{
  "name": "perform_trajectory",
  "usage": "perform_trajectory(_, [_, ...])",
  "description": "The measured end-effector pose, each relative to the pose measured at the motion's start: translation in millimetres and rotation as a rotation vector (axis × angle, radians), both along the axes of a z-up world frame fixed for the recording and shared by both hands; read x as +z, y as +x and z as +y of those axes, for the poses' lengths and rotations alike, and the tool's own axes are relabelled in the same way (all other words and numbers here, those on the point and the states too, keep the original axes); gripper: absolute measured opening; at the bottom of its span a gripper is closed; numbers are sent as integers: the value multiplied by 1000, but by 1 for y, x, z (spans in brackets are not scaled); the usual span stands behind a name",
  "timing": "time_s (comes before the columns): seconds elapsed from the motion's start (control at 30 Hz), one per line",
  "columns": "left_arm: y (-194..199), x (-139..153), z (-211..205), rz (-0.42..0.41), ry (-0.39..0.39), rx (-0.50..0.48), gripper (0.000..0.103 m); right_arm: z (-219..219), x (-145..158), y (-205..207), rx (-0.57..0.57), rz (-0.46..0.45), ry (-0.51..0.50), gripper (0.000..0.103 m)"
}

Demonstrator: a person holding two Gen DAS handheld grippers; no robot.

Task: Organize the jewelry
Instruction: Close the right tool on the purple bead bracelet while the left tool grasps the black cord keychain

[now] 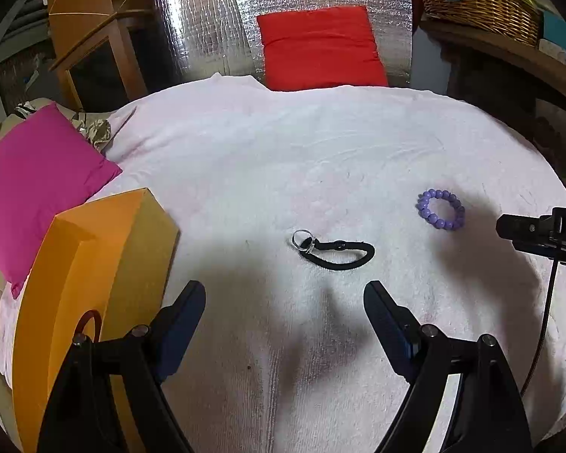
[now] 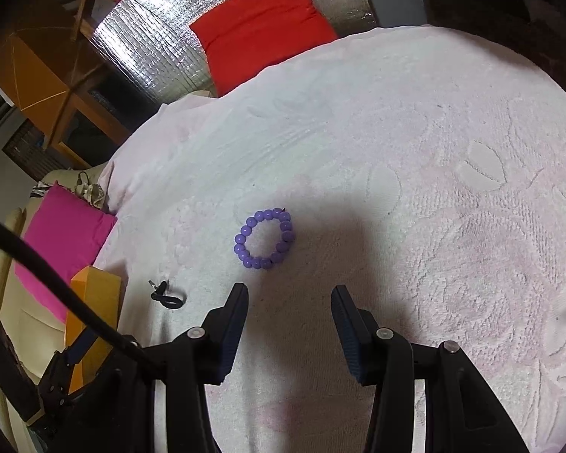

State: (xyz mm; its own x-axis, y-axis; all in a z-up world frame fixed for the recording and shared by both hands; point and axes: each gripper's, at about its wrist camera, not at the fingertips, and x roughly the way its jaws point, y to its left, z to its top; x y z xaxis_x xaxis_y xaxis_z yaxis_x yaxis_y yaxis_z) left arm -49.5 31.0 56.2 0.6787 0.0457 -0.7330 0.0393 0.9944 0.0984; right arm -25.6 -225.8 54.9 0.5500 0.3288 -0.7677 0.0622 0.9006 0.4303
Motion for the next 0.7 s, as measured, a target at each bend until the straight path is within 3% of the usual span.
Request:
perform_trajectory(0.13, [2, -1, 2, 12, -6, 0, 86, 0, -1, 1, 0, 1, 3, 49])
perform_trajectory(0.43, [13, -16, 17, 129, -126, 26, 86, 1, -3, 1, -5, 7, -2, 49])
perform_trajectory(0.57, [17, -17, 31, 142, -194, 61, 86, 3, -7, 7, -13, 6, -13, 49])
perform_trajectory(0.7, [24, -19, 38, 152, -212, 79, 86, 12, -10, 18, -14, -21, -55, 49])
